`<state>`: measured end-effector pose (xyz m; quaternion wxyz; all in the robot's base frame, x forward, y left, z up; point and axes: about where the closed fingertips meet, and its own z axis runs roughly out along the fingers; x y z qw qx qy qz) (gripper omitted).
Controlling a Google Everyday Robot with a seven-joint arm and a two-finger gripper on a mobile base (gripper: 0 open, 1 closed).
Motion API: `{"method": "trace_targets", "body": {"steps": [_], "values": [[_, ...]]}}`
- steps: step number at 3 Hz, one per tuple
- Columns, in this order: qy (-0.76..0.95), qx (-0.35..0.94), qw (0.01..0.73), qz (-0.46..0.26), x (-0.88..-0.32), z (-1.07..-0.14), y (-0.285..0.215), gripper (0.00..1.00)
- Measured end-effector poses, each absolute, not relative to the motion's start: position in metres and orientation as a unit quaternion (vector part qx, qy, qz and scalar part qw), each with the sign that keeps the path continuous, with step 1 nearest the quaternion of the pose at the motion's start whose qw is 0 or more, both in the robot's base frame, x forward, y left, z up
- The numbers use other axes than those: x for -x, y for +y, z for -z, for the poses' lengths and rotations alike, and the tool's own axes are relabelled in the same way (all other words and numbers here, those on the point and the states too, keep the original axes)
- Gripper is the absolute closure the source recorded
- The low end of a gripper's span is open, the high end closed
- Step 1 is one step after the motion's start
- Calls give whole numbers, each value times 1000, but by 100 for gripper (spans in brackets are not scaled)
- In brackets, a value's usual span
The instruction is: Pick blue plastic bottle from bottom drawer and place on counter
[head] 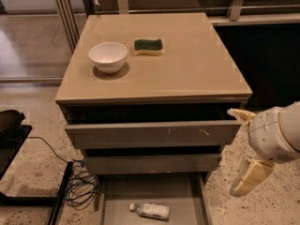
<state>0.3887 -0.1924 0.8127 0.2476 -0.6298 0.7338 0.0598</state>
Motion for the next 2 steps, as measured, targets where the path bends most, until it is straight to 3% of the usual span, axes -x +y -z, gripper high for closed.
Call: {"method": "trace_targets", "body": {"steps": [2], "values": [[715, 634, 264, -131, -401, -671, -149, 0]]}}
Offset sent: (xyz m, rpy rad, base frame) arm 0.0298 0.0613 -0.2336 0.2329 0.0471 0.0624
